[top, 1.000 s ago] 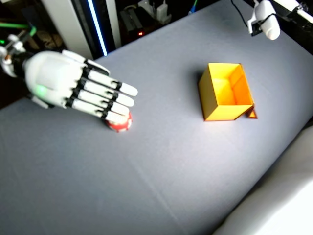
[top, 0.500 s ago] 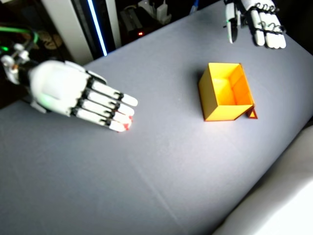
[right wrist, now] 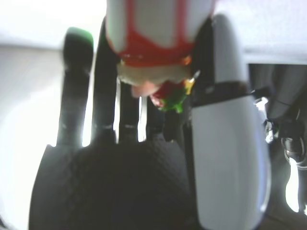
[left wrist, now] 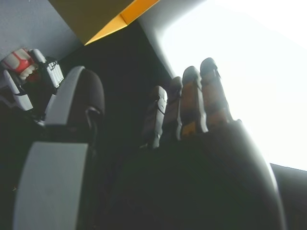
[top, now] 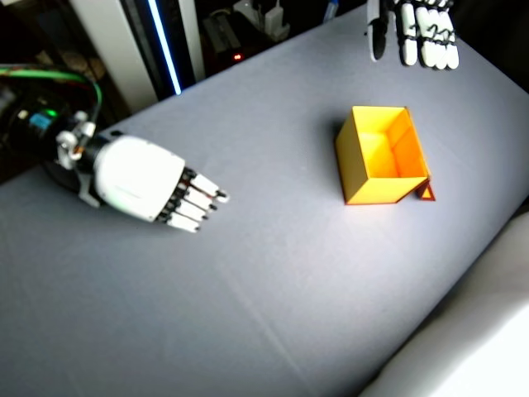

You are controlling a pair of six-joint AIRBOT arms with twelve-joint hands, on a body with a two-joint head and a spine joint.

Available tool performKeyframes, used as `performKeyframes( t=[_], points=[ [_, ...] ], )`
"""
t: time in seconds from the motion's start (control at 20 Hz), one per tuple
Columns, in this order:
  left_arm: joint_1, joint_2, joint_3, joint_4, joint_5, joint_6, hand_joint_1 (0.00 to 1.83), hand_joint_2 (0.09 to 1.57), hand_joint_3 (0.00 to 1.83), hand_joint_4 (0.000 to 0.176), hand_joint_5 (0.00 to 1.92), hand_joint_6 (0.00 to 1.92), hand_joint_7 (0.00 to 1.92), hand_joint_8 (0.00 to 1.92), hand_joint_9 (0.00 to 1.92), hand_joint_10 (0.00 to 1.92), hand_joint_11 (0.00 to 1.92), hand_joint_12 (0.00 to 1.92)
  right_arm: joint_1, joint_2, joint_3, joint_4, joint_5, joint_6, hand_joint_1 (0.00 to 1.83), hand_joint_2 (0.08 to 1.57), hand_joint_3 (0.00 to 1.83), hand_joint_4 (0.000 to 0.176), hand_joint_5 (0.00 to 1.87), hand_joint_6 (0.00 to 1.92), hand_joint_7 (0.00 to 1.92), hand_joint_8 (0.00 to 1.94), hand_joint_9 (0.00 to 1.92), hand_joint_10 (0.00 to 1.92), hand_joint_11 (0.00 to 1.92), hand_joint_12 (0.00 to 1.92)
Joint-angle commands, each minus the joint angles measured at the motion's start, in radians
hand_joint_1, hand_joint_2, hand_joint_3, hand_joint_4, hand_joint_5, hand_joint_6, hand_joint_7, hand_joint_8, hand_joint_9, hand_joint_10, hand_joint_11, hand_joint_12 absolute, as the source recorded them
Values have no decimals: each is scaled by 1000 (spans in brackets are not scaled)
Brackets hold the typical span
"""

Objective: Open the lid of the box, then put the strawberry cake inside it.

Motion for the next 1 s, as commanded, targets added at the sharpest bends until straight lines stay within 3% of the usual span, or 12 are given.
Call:
performKeyframes(
  t=[0.0,0.05,0.2,0.35,0.4,0.5,0.55,0.65,0.75,0.85,0.9,0.95],
  points=[
    [-1,12,-2,-11,-135,3,841,1367,11,52,16,2,0,0,0,0,0,0,20,15,-6,-11,138,3,1226,1215,1,0,744,1106,880,1472,1133,1609,1137,1878],
    [4,15,-7,-8,-135,3,862,1367,9,53,12,1,0,0,0,0,0,0,29,24,-14,-24,157,4,1223,1227,2,0,723,1116,851,1508,1055,1642,1050,1912],
    [29,22,-22,-3,-132,2,903,1363,1,14,51,10,0,0,0,0,12,6,90,33,-23,-84,201,17,1223,1229,0,0,711,1170,856,1469,904,1525,884,1787],
    [53,25,-32,-6,-136,0,852,1369,4,30,48,4,0,0,0,0,21,20,162,27,-17,-135,201,17,1229,1212,0,0,722,1199,900,1359,935,1362,880,1694],
    [62,25,-36,-10,-137,0,864,1367,0,33,42,5,0,0,8,1,3,147,190,19,-10,-147,198,17,1228,1215,0,0,715,1202,895,1381,964,1384,910,1697],
    [80,23,-40,-17,-137,-4,925,1342,0,14,57,2,8,1,36,9,0,395,256,-10,13,-180,181,17,1224,1221,5,0,692,1220,888,1410,986,1399,934,1676],
    [94,20,-43,-25,-136,-9,931,1339,0,30,54,0,1,0,22,2,0,376,300,-32,29,-199,163,17,1213,1241,7,0,651,1284,858,1451,946,1433,886,1714],
    [125,16,-50,-51,-144,-14,936,1341,1,32,73,6,0,0,2,0,0,352,362,-74,63,-224,136,17,1182,1264,3,0,659,1300,785,1536,766,1520,657,1855],
    [170,7,-55,-92,-167,-24,916,1336,0,37,76,1,0,0,3,1,0,449,427,-130,105,-244,106,17,1322,1270,1,0,615,1329,693,1474,684,1663,548,1841],
    [192,1,-57,-112,-181,-27,989,1310,0,2,103,4,1,0,24,8,0,554,459,-154,124,-257,86,17,1256,1211,0,0,727,1125,877,1360,889,1401,741,1745],
    [210,-3,-58,-124,-191,-31,939,1320,0,37,101,1,0,0,16,4,0,485,485,-175,139,-267,67,17,1243,1194,0,0,774,1056,910,1358,983,1350,854,1741],
    [221,-6,-58,-132,-198,-35,891,1337,1,52,106,1,0,0,2,0,0,409,513,-198,156,-279,47,17,1228,1200,3,0,785,1205,844,1328,1062,1585,1052,1861]
  ],
)
